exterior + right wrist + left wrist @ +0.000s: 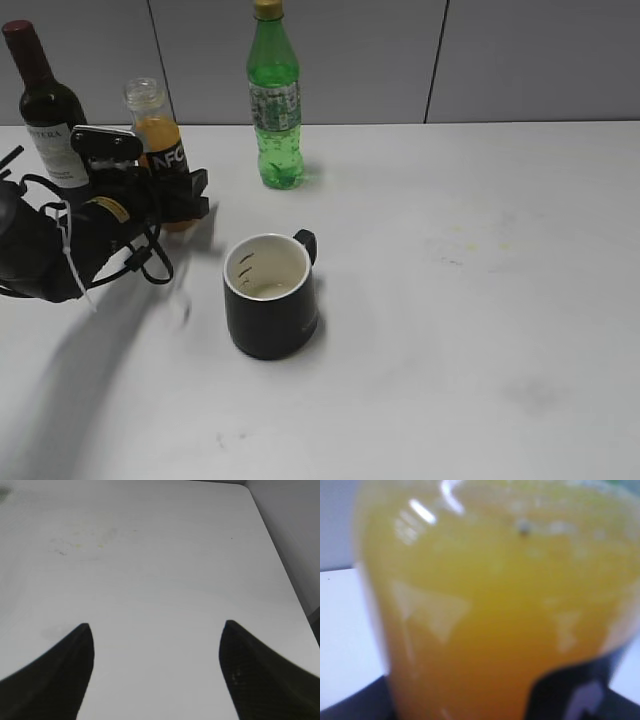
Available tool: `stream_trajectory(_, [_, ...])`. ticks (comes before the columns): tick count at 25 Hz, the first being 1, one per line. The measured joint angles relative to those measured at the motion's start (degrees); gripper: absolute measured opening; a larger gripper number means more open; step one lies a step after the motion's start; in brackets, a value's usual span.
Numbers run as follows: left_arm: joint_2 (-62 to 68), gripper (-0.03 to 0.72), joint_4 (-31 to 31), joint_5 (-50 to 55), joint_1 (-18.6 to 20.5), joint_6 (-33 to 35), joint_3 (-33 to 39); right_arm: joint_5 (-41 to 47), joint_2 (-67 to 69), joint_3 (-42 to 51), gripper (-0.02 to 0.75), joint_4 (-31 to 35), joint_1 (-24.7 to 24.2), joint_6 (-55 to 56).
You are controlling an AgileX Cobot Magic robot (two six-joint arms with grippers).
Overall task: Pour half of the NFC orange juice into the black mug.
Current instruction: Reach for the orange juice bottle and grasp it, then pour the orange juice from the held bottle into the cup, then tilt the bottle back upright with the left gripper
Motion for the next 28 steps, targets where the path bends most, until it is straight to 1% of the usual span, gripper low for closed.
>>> stream_trajectory(7, [0.1,0.473,1.7,-0.7,0.0,0.0,0.1,0.0,0.0,0.0,0.592,0.0,0.0,0.0])
stream_trajectory(14, [-0.5,0.473,3.8,-4.3,0.0,0.0,3.4,0.0,0.0,0.0,0.592,0.0,0.0,0.0])
stream_trajectory(20, [-5.1,0.473,5.0,-5.3,0.0,0.3,7.1,0.0,0.0,0.0,0.592,0.0,0.0,0.0])
stream_trajectory(28, [-11.8,0.473,9.3,-3.8,0.0,2.6,9.9,0.0,0.0,0.0,0.592,0.0,0.0,0.0])
